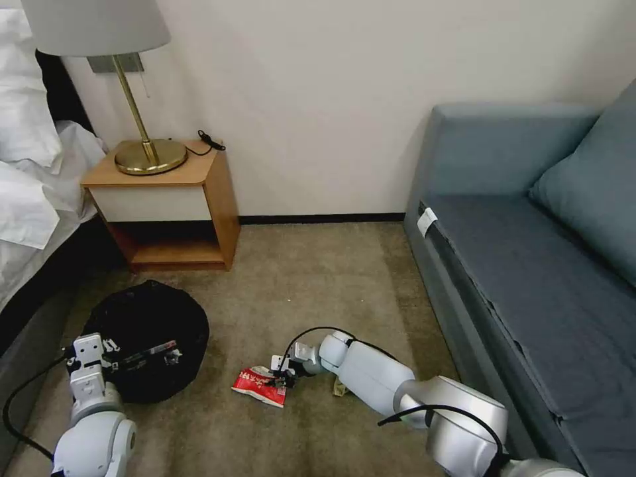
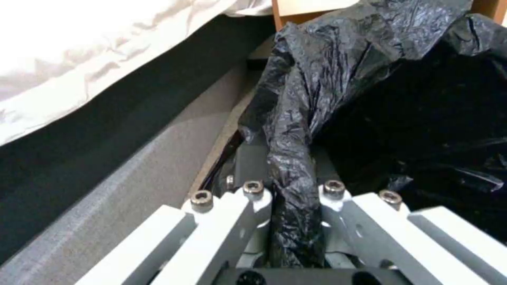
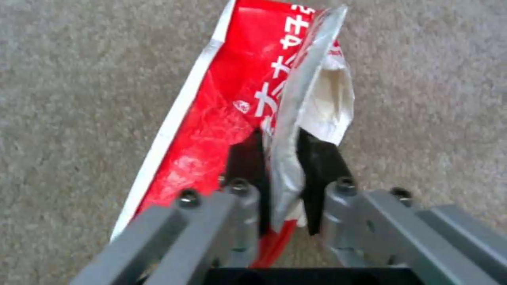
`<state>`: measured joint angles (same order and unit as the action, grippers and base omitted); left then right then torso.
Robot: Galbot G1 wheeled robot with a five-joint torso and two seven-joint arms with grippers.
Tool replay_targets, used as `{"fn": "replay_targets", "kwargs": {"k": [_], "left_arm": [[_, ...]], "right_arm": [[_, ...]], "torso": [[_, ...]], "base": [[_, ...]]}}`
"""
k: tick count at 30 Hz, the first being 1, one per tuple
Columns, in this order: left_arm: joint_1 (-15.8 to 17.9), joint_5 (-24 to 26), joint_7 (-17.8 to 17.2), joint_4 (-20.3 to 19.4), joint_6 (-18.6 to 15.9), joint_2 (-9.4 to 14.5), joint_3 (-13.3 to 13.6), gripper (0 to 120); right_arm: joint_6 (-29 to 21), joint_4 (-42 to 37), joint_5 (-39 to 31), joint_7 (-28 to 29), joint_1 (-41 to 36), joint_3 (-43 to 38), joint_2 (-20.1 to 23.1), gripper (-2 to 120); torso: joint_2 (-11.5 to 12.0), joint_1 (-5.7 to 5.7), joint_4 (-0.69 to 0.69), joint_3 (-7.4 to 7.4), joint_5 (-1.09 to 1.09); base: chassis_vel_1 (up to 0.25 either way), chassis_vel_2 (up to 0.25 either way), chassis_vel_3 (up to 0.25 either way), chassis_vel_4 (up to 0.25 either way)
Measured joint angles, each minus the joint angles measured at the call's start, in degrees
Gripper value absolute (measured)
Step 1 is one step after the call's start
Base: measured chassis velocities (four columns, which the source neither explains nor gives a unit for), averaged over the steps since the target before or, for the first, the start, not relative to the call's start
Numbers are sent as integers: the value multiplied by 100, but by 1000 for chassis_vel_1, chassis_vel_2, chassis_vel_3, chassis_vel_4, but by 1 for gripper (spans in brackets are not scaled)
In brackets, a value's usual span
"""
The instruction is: Pick up the trash bin, then pick up the garbage on the floor and place it into the trash bin.
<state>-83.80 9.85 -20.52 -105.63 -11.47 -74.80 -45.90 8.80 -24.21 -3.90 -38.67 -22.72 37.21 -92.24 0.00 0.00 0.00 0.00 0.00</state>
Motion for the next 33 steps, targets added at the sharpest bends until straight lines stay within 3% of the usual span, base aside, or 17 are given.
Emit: {"fn": "replay_targets", "kwargs": {"k": [1, 4, 14, 20, 25, 33], "left_arm": [[-1, 0, 1, 0, 1, 5, 0, 4], [-2, 0, 2, 0, 1, 18, 0, 4], [-26, 16, 4, -43, 2, 82, -22, 4], [-51, 22, 3, -61, 24, 109, -28, 4], [-65, 10, 2, -109, 36, 119, -19, 4], [-53, -91, 5, -142, 41, -5, 83, 4]], "right_arm": [[8, 6, 4, -2, -11, -19, 1, 6], [18, 6, 5, -7, -20, -39, 3, 0], [26, -114, 5, -23, -47, -199, 17, 0], [34, -355, -14, -22, 106, -784, 123, 0], [22, -753, 22, 75, 378, -1764, 208, 0], [-327, -1886, -510, 195, 577, -2132, 454, 0]], "torso": [[0, 0, 0, 0, 0], [0, 0, 0, 0, 0], [0, 0, 0, 0, 0], [0, 0, 0, 0, 0], [0, 0, 0, 0, 0], [0, 0, -1, 0, 0]], "base": [[0, 0, 0, 0], [0, 0, 0, 0], [0, 0, 0, 0], [0, 0, 0, 0], [0, 0, 0, 0], [0, 0, 0, 0]]}}
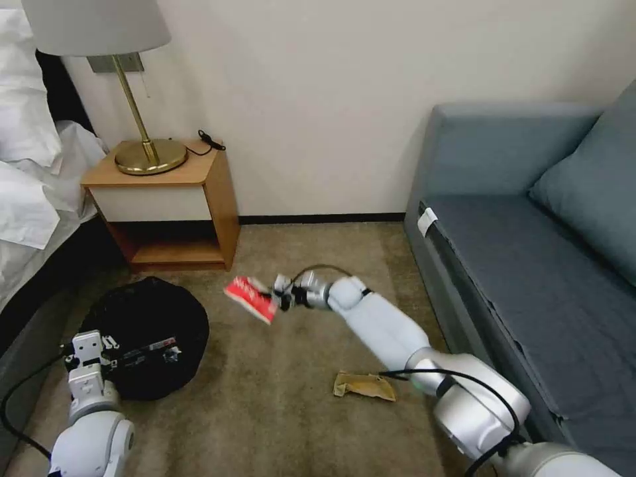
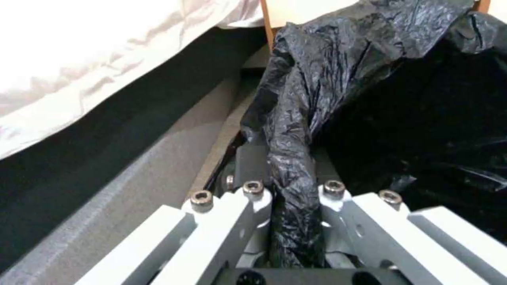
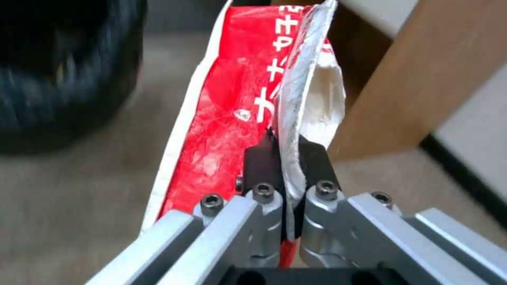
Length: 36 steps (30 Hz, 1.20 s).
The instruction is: Pick up the trash bin, then pick up the garbage on the floor and place it into the trash bin.
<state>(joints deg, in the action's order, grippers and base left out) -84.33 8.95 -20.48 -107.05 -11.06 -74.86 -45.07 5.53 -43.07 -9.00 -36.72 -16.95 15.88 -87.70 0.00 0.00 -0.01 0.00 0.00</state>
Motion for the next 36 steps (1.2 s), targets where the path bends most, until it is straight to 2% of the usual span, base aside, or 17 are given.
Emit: {"fn": "replay_targets", "kwargs": {"k": [5, 8, 14, 27, 30, 32, 36], "left_arm": [[10, -73, 31, -16, 5, -44, 60, 4], [29, -172, 29, -114, 11, -87, 109, 4], [21, -233, 26, -202, 11, -108, 143, 4], [0, -220, 22, -197, 30, -134, 119, 4], [12, -227, 25, -187, 31, -166, 142, 4], [26, -250, 31, -180, 31, -199, 173, 4], [27, -257, 35, -180, 31, -205, 177, 4]], "right_arm": [[-267, -604, -471, 80, -47, 148, 8, 0], [-311, -962, -644, 231, -180, 328, -228, 0], [-323, -1082, -738, 285, -339, 567, -440, 0], [-237, -1149, -679, 566, -797, 1325, -441, 0], [-237, -1167, -685, 631, -811, 1390, -443, 7], [-238, -1197, -685, 677, -819, 1447, -449, 20], [-237, -1206, -675, 684, -822, 1452, -453, 29]], "torso": [[0, 0, 0, 0, -1], [0, 0, 1, 0, 0], [0, 0, 2, 0, 0], [0, 0, 1, 0, -1], [0, 0, 1, 0, -1], [0, 0, 0, 0, -1], [0, 0, 1, 0, 0]], "base": [[0, 0, 0, 0], [0, 0, 0, 0], [0, 0, 0, 0], [0, 0, 0, 0], [0, 0, 0, 0], [0, 0, 0, 0], [0, 0, 0, 0]]}}
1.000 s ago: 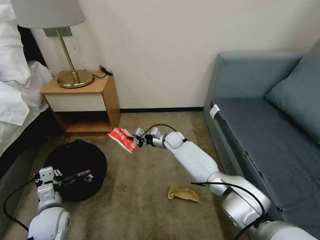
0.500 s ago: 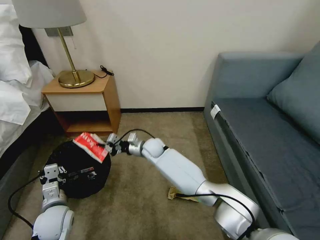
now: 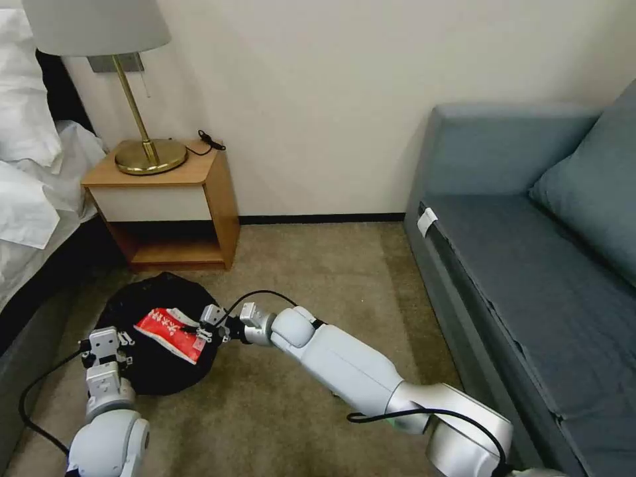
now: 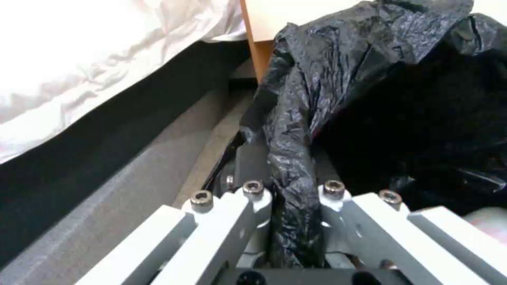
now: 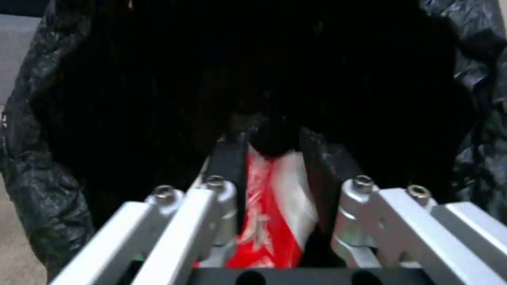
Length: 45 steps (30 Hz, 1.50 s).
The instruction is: Pick up the trash bin, then pick up the garbage on the floor and place it into the trash bin.
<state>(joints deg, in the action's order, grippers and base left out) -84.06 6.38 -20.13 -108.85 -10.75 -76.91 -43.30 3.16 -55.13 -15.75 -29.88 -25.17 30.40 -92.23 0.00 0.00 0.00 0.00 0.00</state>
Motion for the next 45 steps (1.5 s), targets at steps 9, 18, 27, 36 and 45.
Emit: {"fn": "replay_targets", "kwargs": {"k": [9, 18, 27, 36, 45], "left_arm": [[-9, 2, 11, 38, 12, 29, -23, 4], [-6, 26, 14, 138, 48, 125, -63, 4], [5, 38, 13, 213, 56, 246, -51, 4], [18, 120, 6, 189, 21, 445, -72, 4], [-27, 9, 10, 227, 70, 320, -23, 4]], "right_arm": [[10, -106, 3, 68, 104, 79, 269, 62], [-445, -761, -460, -181, 693, 627, 1733, 96], [-640, -1226, -305, -644, 632, 732, 3159, 100], [-535, -1014, 404, -932, -69, 527, 3761, 100], [-259, -530, 873, -1087, -577, 58, 3719, 100]], "torso": [[0, 0, 2, 0, 1], [0, 0, -1, 0, 2], [0, 0, -4, 0, 2], [0, 0, 0, 0, 3], [0, 0, 0, 0, 2]], "base": [[0, 0, 0, 0], [0, 0, 0, 0], [0, 0, 0, 0], [0, 0, 0, 0], [0, 0, 0, 0]]}}
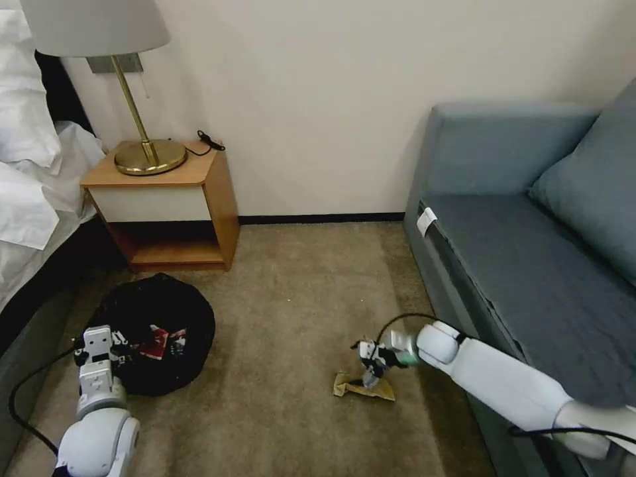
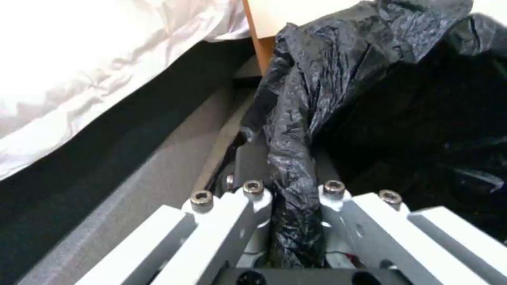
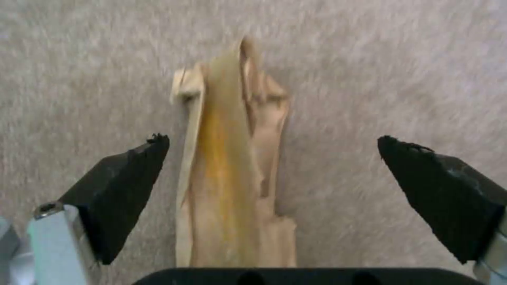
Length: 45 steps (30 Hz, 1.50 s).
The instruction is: Pick up the trash bin, then pick up the garbage on the floor and place it into the trash bin.
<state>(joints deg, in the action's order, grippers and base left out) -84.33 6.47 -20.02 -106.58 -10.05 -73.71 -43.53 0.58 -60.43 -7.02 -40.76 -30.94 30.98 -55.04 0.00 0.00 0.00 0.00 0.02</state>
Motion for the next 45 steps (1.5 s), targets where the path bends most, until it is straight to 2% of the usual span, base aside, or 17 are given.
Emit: {"fn": "replay_targets", "kwargs": {"k": [9, 15, 17, 19, 21, 22, 23, 25, 26, 29, 33, 36, 45], "left_arm": [[-33, -51, 3, -12, 20, -61, 14, 4], [-49, -59, 3, -13, 37, -92, 14, 4], [-62, -65, 7, -11, 43, -115, 16, 4], [-68, -66, 8, -10, 44, -118, 16, 4], [-77, -68, 8, -10, 51, -117, 16, 4], [-80, -68, 9, -9, 53, -112, 16, 4], [-80, -68, 9, -9, 53, -112, 16, 4], [-82, -67, 10, -10, 56, -94, 12, 4], [-82, -67, 10, -10, 56, -94, 12, 4], [-89, -60, 13, -15, 58, -87, 8, 4], [-95, -56, 12, -17, 63, -77, 3, 4], [-106, -47, 13, -18, 78, -74, -5, 4], [-127, -46, 16, -37, 89, -91, 1, 4]], "right_arm": [[238, 569, 418, -95, -218, -469, -250, 100], [407, 881, 592, -207, -266, -663, -401, 87], [599, 1220, 751, -566, -267, -890, -582, 73], [658, 1305, 843, -707, -267, -967, -638, 71], [731, 1426, 992, -884, -266, -1081, -727, 59], [733, 1436, 997, -894, -266, -1098, -738, 55], [733, 1436, 997, -894, -266, -1098, -738, 55], [734, 1436, 1000, -903, -264, -1124, -768, 43], [734, 1436, 1000, -903, -264, -1124, -768, 43], [734, 1420, 997, -896, -264, -1170, -825, 30], [734, 1403, 981, -885, -264, -1205, -857, 21], [717, 1315, 905, -869, -238, -1262, -872, 3], [654, 1084, 729, -845, -163, -1434, -858, 0]], "torso": [[-1, 0, 0, 0, -2], [0, 0, 0, 0, -2], [0, 0, 0, 0, -3], [0, 0, 0, 0, -3], [0, 0, 1, 0, -2], [0, 0, 1, 0, -3], [0, 0, 1, 0, -3], [0, 0, 0, 0, -2], [0, 0, 0, 0, -2], [0, 0, 1, 0, -3], [0, 0, 1, 0, -2], [0, 0, 1, 0, -3], [0, 0, 1, 0, -3]], "base": [[0, 0, 0, 0], [0, 0, 0, 0], [0, 0, 0, 0], [0, 0, 0, 0], [0, 0, 0, 0], [0, 0, 0, 0], [0, 0, 0, 0], [0, 0, 0, 0], [0, 0, 0, 0], [0, 0, 0, 0], [0, 0, 0, 0], [0, 0, 0, 0], [0, 0, 0, 0]]}}
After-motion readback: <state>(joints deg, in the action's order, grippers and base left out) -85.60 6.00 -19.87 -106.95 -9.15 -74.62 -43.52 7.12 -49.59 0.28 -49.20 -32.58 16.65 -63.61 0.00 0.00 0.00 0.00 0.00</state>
